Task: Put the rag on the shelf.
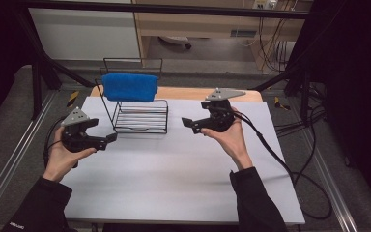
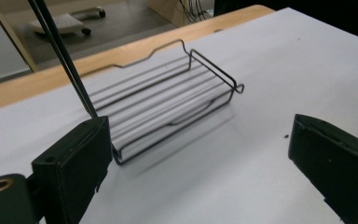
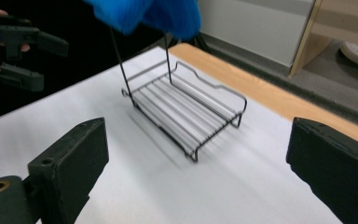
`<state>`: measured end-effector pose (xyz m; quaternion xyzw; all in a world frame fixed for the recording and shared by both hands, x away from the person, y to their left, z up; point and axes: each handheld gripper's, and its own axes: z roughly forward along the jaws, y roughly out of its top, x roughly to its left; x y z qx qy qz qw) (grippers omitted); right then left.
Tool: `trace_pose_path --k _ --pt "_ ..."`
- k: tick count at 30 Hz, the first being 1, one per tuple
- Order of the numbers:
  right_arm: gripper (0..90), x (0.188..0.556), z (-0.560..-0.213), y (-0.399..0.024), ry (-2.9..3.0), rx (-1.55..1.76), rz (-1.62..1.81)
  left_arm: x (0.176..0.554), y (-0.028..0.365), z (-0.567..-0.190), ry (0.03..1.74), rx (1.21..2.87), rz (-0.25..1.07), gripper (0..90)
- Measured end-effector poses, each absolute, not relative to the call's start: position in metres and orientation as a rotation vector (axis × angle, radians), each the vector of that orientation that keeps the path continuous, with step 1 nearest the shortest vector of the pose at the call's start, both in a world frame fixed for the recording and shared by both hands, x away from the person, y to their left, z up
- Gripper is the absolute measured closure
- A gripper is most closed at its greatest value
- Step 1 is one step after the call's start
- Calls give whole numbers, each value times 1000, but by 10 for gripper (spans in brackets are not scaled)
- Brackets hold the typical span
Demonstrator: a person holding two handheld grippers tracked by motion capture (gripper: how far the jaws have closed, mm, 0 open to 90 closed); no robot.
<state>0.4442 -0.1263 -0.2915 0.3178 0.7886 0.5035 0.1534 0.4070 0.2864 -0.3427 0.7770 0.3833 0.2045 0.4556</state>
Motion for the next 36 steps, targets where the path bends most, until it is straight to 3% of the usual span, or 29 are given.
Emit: trace_pose_path --k 23,36 --pt "7 399 -407 -216 2317 1111 1361 377 283 -422 943 2014 422 89" --pt "7 374 -439 -258 2324 1170 1327 370 285 -435 928 2038 404 89"
